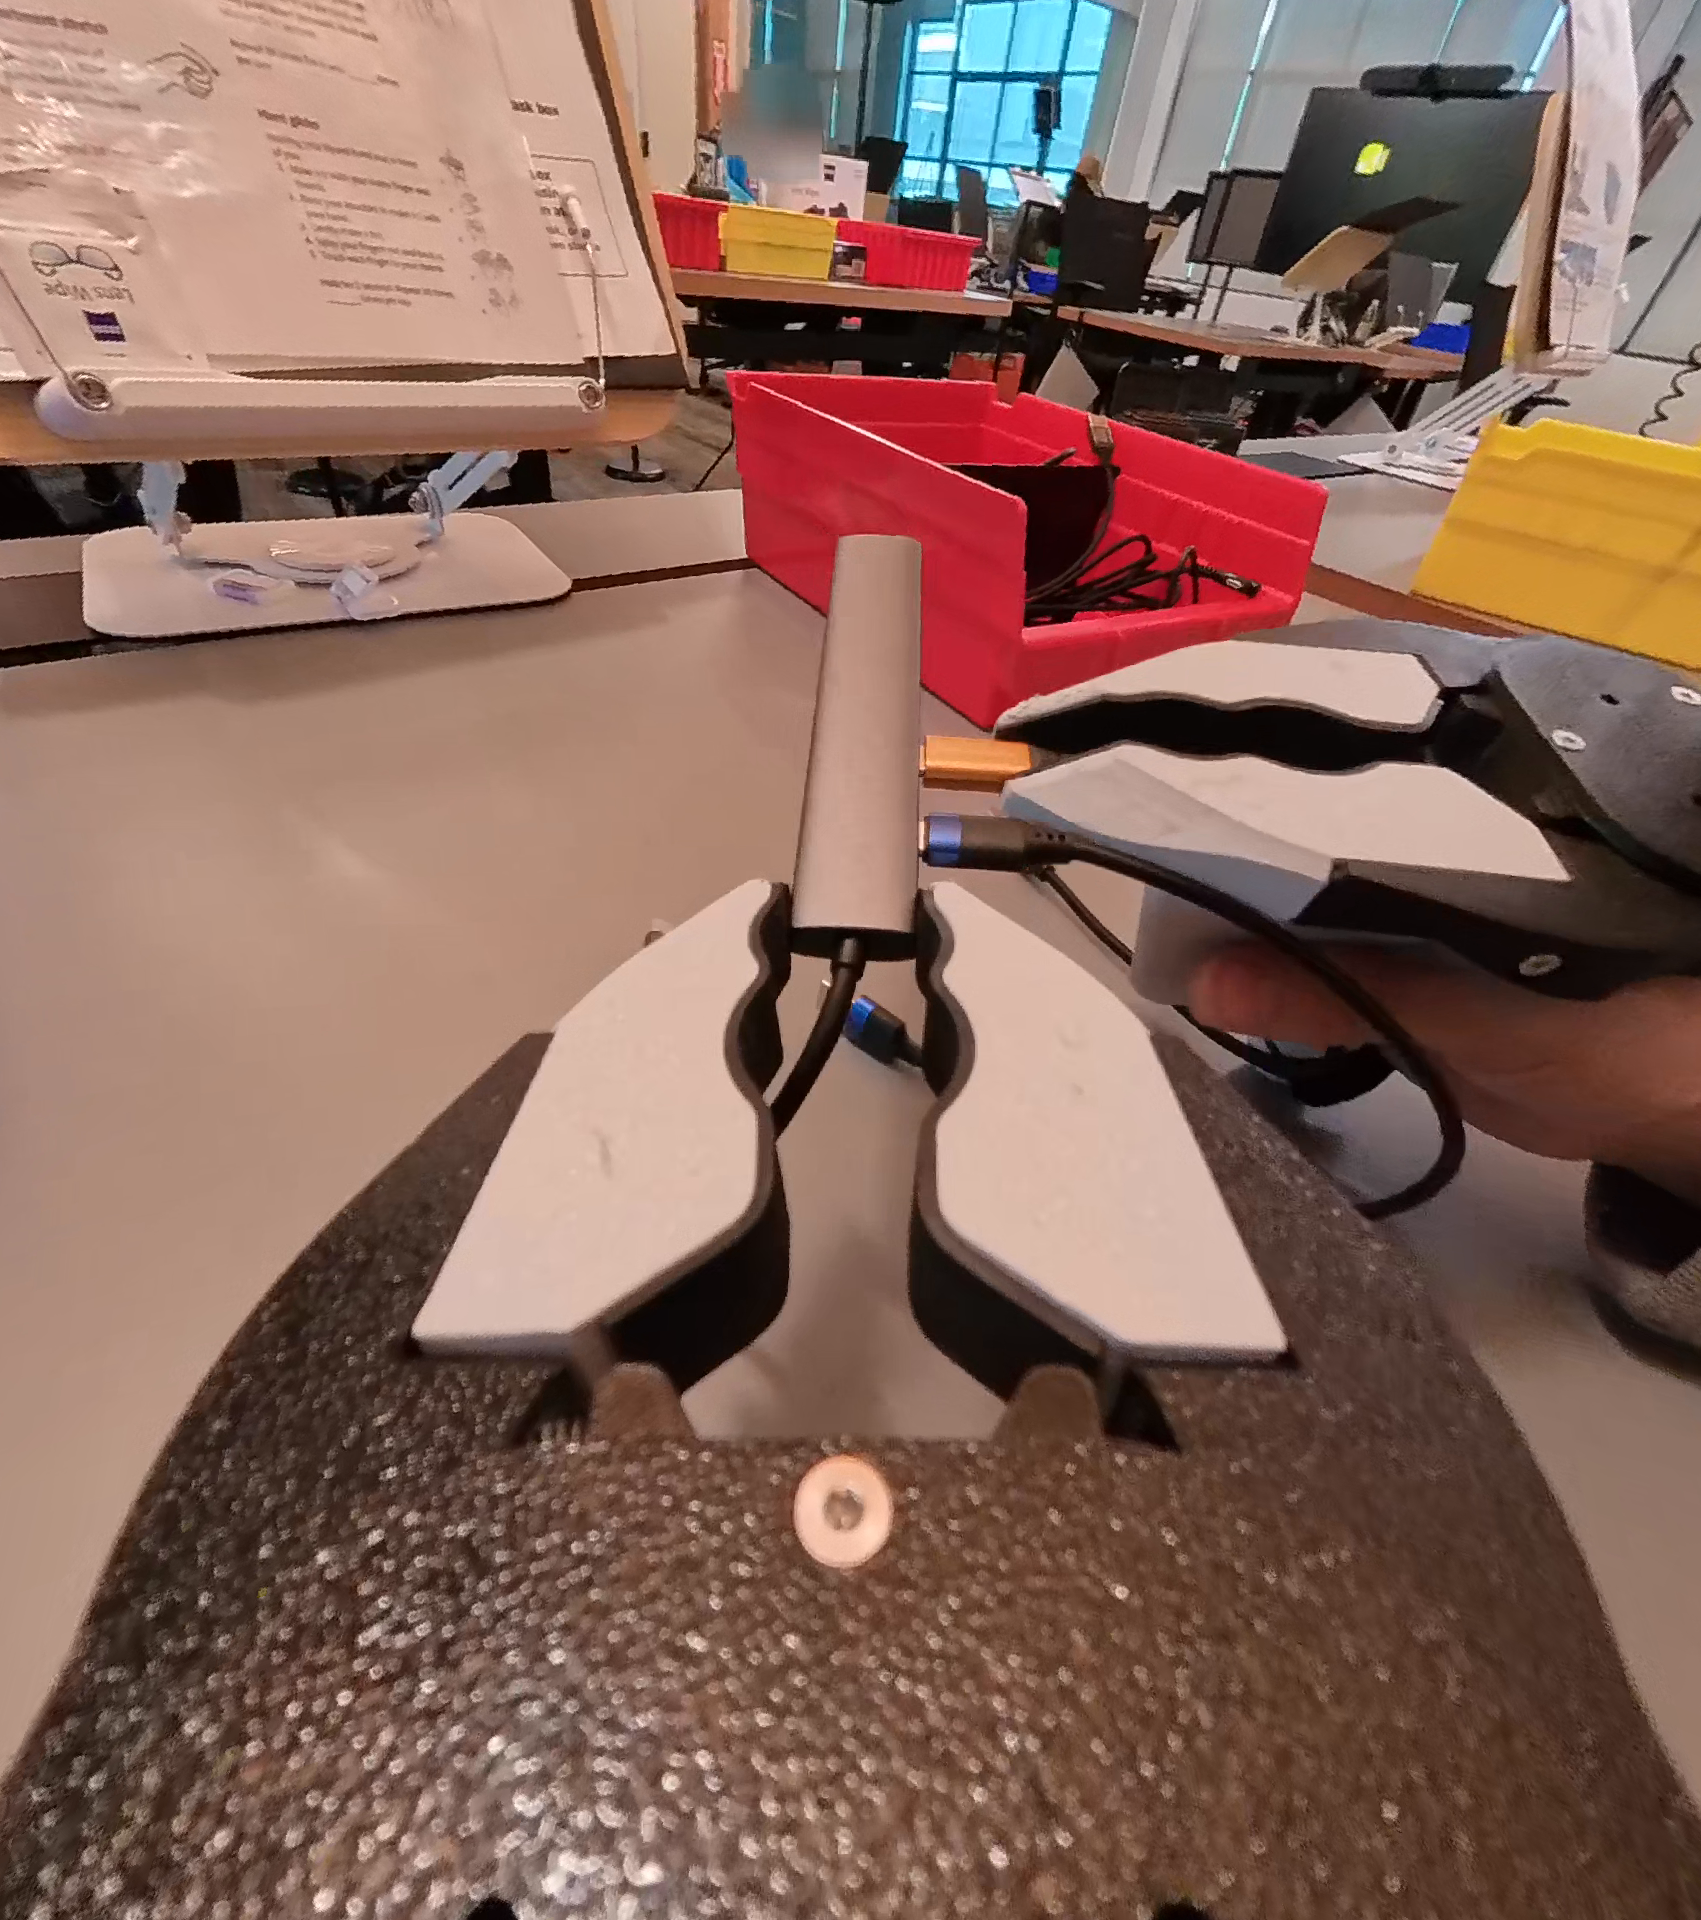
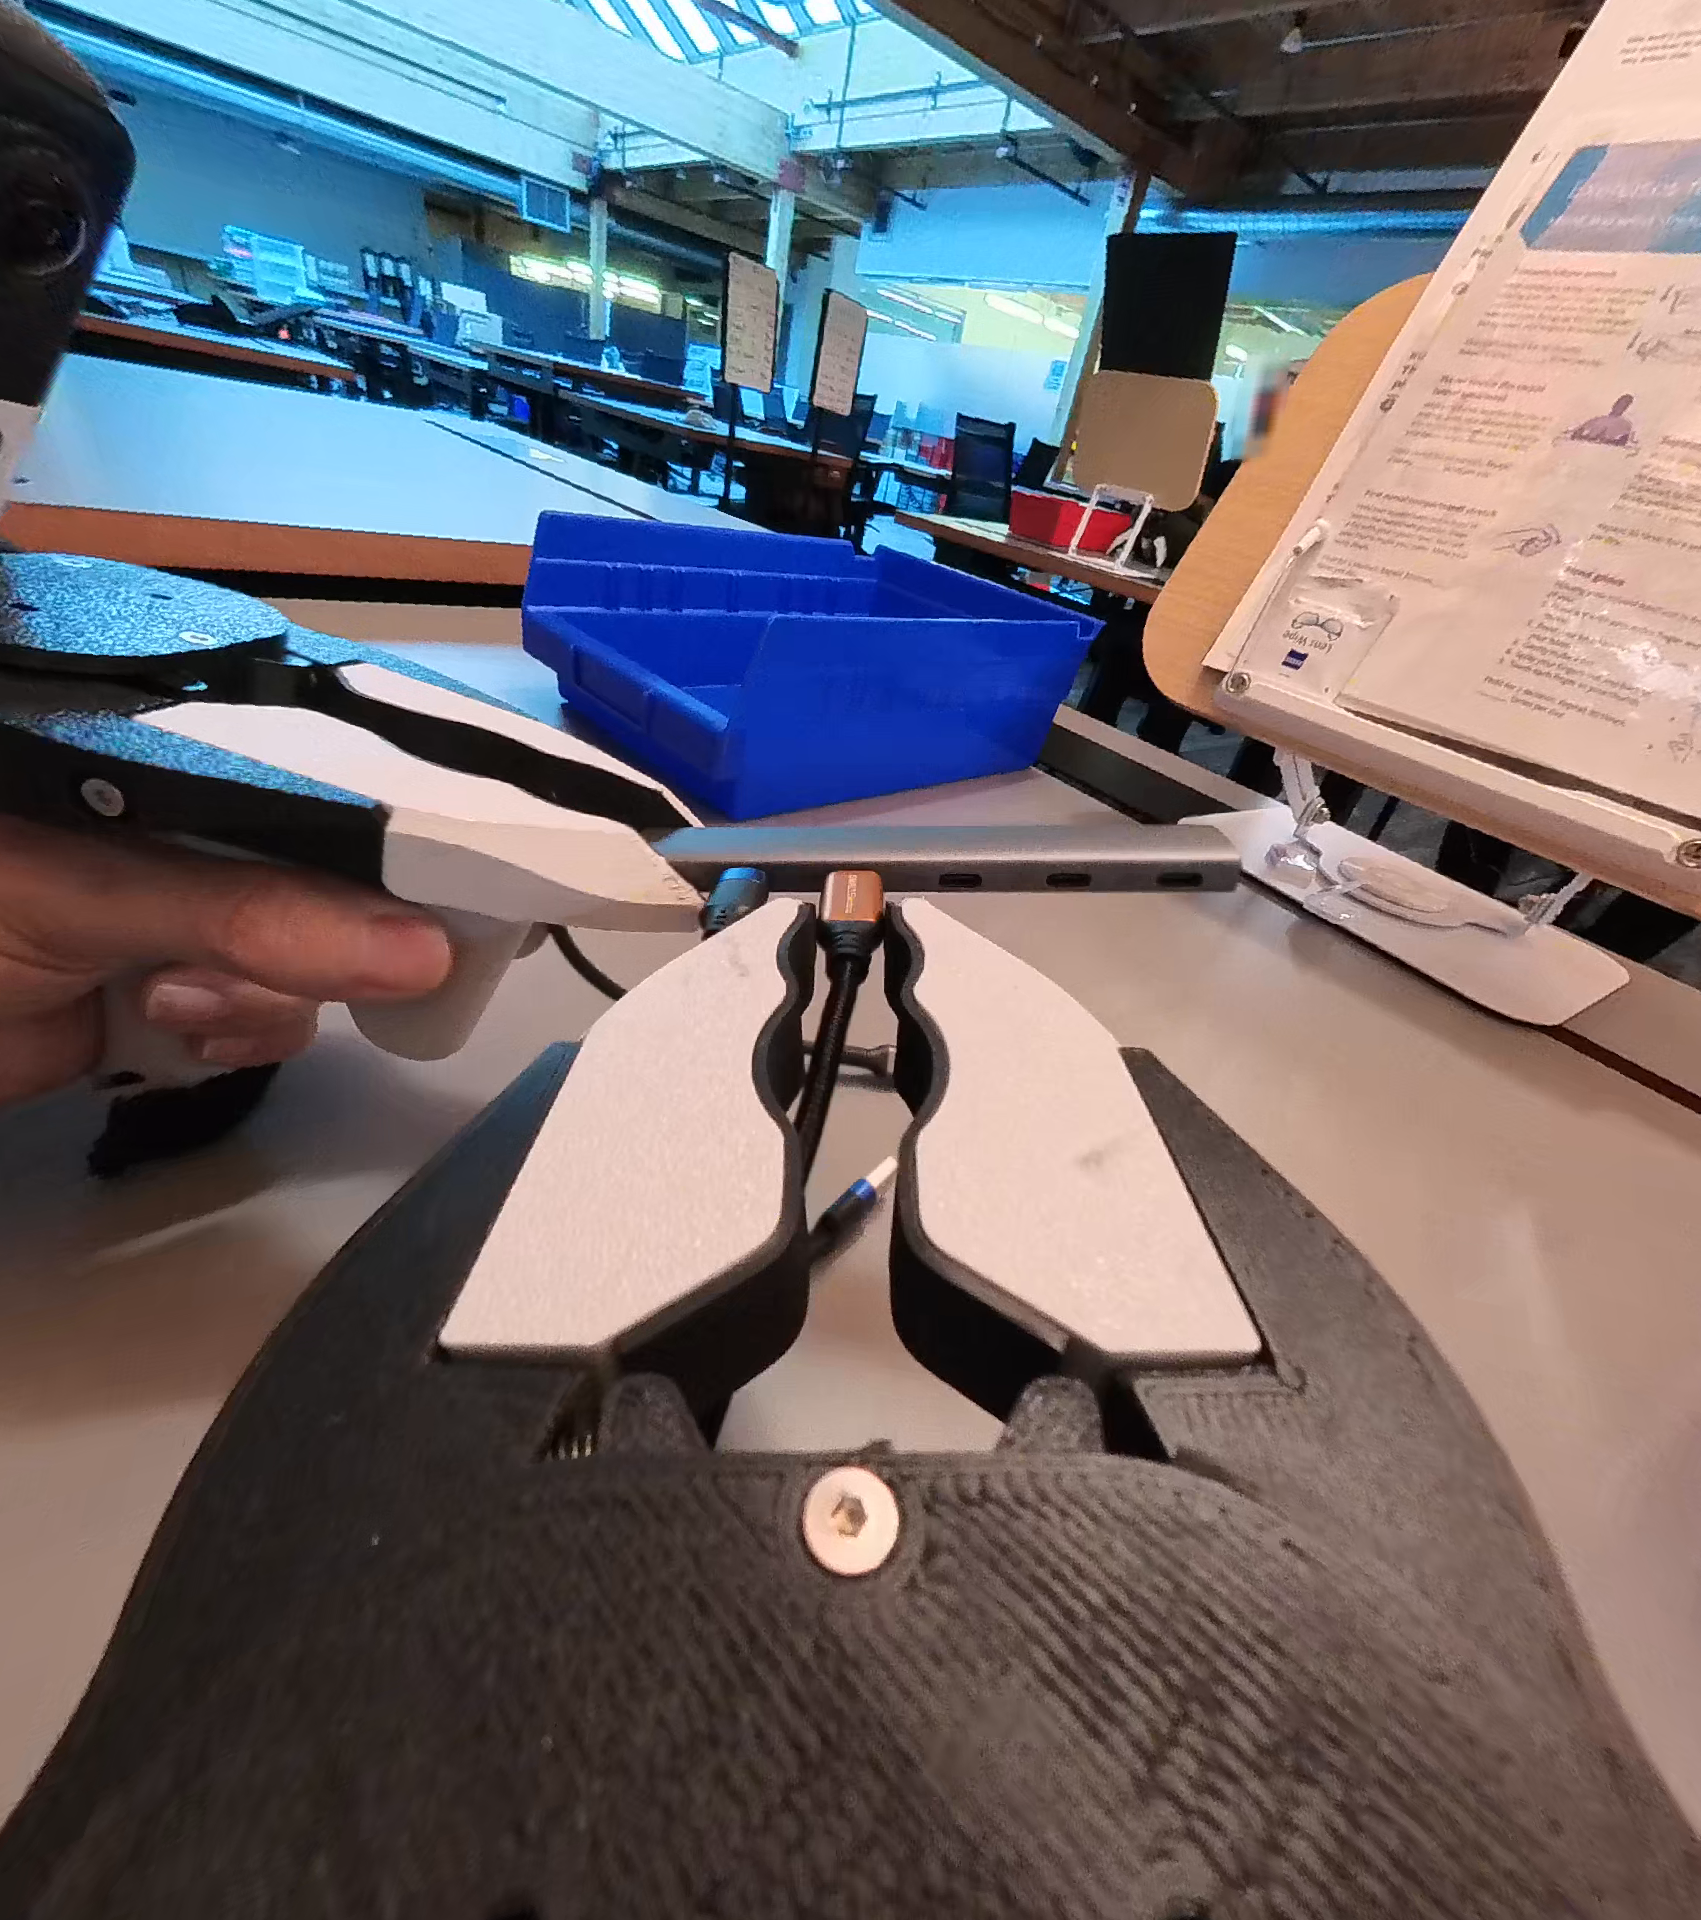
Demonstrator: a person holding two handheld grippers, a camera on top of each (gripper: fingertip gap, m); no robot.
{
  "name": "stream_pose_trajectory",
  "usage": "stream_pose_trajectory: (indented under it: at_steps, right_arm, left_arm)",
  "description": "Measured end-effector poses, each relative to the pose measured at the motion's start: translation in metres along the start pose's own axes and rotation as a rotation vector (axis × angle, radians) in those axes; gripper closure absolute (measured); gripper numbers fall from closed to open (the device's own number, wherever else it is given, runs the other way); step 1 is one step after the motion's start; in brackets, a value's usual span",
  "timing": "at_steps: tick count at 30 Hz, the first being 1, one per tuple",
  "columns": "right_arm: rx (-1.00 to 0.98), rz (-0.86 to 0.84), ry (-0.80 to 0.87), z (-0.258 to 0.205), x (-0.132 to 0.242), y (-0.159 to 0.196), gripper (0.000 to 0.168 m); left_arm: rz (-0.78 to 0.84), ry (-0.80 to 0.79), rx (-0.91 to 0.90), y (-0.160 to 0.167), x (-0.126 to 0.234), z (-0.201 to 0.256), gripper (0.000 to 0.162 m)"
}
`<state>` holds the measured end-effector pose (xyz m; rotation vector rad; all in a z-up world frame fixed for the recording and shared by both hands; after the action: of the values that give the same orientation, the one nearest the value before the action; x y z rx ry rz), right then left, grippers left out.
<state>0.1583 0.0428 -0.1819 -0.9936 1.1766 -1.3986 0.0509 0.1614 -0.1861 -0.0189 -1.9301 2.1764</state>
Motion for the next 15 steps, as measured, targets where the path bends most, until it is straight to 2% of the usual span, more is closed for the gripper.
stream_pose_trajectory:
  at_steps: [8,15]
  right_arm:
    - [0.003,-0.057,0.02,-0.0038,-0.0024,0.0011,0.156]
    - [-0.003,-0.078,0.046,-0.0091,-0.0038,-0.0037,0.156]
  left_arm:
    - [0.026,-0.047,-0.011,-0.0007,0.002,0.0003,0.14]
    - [0.022,-0.124,-0.137,-0.0055,0.0056,0.0047,0.139]
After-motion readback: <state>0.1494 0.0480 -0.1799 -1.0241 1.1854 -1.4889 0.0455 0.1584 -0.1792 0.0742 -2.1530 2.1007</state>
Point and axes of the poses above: each gripper's, where its closed fingertips meet, x back along the fingers, y out of its underside, z = x × y across the jaws, the point moved 9 cm from there along x, back along the fingers, and after that the axes turned 7 degrees about y, right-handed, at the moved point
